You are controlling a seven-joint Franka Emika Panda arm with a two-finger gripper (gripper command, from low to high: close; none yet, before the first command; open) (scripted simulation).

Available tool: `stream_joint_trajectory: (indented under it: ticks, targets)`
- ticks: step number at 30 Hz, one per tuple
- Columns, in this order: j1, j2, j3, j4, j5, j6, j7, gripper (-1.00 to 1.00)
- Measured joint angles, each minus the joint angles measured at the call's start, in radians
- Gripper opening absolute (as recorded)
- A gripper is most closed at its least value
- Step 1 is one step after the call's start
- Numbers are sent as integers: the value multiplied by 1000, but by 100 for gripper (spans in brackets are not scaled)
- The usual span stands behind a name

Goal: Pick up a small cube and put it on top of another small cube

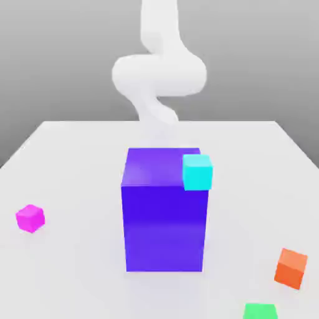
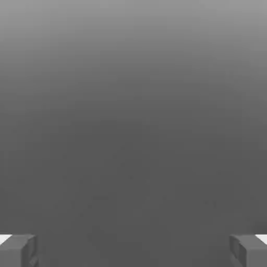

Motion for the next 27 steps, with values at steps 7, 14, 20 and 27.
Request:
stream_joint_trajectory:
  ticks: [7, 14, 20, 27]
  targets:
    - [-213, 212, -17, -99, -44, 123, 272, 0]
    - [-395, 418, -68, -196, -80, 242, 533, 0]
    - [-517, 594, -145, -280, -77, 346, 732, 0]
    - [-672, 802, -209, -377, 56, 468, 870, 0]
